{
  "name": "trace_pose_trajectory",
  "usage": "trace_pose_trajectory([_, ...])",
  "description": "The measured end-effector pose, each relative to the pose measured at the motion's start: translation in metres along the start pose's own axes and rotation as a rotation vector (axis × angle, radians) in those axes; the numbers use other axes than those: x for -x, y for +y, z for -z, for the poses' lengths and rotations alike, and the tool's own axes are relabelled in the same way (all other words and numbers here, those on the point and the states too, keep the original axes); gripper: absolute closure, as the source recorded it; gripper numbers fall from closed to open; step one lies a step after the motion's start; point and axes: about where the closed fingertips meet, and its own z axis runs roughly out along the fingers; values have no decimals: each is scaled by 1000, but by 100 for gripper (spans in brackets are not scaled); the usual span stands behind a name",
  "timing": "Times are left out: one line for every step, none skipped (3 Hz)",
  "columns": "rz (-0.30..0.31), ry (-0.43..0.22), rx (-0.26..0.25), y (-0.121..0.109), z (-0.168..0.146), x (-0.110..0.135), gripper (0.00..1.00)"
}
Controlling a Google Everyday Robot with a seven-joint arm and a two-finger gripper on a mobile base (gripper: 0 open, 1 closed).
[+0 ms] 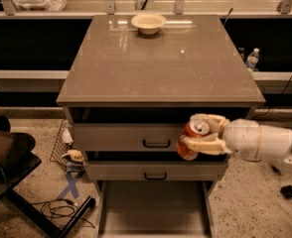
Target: Pick coke can from bottom drawer and place on counter
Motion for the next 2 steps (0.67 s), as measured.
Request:
trace_pose_trajectory([36, 41, -63, -25, 16, 56, 100])
trace_pose_trajectory([111, 82, -106, -44, 15, 112, 100])
